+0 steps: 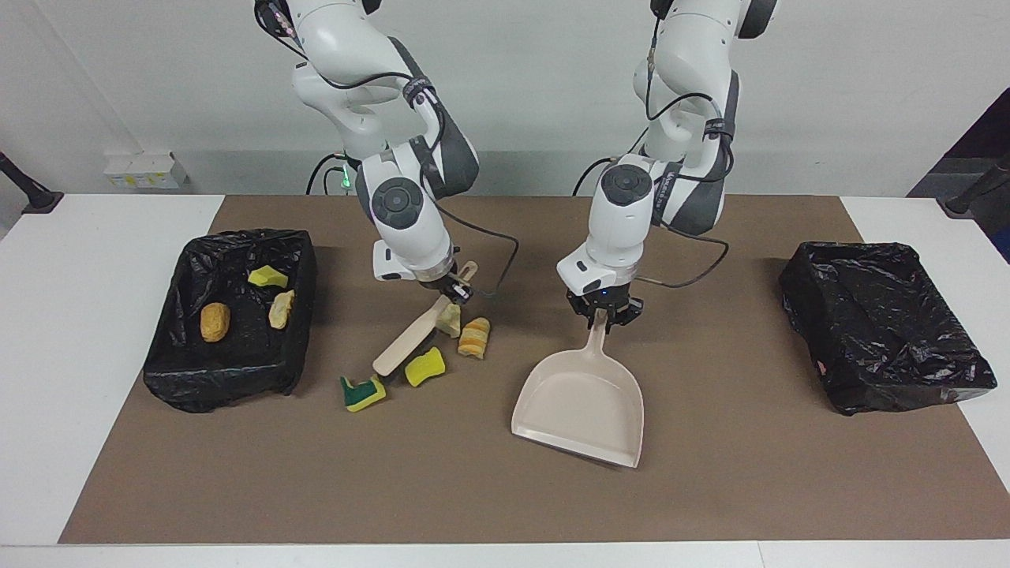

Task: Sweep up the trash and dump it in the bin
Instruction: 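Drag the dustpan with the left gripper while the right gripper positions the brush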

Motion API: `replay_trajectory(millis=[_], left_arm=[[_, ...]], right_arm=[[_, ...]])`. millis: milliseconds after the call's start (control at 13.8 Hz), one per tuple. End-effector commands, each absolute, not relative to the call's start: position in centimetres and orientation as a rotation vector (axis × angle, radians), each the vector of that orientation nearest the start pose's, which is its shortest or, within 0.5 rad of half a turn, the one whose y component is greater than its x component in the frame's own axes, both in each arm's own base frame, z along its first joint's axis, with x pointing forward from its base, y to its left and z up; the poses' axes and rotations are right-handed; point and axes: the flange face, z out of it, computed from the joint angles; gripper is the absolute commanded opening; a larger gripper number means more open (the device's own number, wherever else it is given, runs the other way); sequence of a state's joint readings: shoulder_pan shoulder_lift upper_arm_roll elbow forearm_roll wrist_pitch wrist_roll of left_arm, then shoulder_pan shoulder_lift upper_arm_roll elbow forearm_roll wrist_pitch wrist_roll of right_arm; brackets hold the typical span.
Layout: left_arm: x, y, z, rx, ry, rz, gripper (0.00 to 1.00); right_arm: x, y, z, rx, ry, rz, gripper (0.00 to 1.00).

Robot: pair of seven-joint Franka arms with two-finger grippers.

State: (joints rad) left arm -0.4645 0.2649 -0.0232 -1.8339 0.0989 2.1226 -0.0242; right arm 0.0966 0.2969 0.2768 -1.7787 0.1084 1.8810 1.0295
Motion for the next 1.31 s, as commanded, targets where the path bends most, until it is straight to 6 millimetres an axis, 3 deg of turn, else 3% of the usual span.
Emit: replay_trajectory(millis=[0, 218, 436, 582, 800, 945, 1091, 1236], left_arm=[[55.1, -24.3, 43.5, -2.869, 1.009, -0.016, 0.0], [53.2, -18.4, 47.9, -2.757, 1.275, 0.113, 0.0], [49.3, -16.7, 46.4, -2.621, 1.556, 0.232, 0.0], [47.9, -16.4, 45.5, -2.593, 1.63, 0.252, 0.0], [47.5, -17.3, 44.0, -2.599, 1.654, 0.214, 0.0], [47.1, -18.3, 42.4, -2.592, 1.66, 0.183, 0.0], [47.0, -18.8, 42.1, -2.612, 1.627, 0.157, 0.0], [47.0, -18.9, 42.0, -2.627, 1.621, 0.155, 0.0]], right_arm=[[56.9, 19.8, 41.6, -2.947, 0.928, 0.385, 0.0], [57.3, 19.4, 42.9, -2.989, 0.728, 0.333, 0.0], [57.4, 19.2, 43.7, -3.152, 0.51, 0.204, 0.0], [58.1, 17.5, 43.5, -3.191, 0.286, 0.194, 0.0], [60.4, 13.4, 42.7, -3.272, 0.043, 0.156, 0.0], [62.5, 10.9, 42.1, -3.359, 0.011, 0.137, 0.0], [64.0, 7.7, 40.6, -3.399, 0.017, 0.156, 0.0], [64.3, 7.1, 39.0, -3.43, -0.006, 0.182, 0.0]])
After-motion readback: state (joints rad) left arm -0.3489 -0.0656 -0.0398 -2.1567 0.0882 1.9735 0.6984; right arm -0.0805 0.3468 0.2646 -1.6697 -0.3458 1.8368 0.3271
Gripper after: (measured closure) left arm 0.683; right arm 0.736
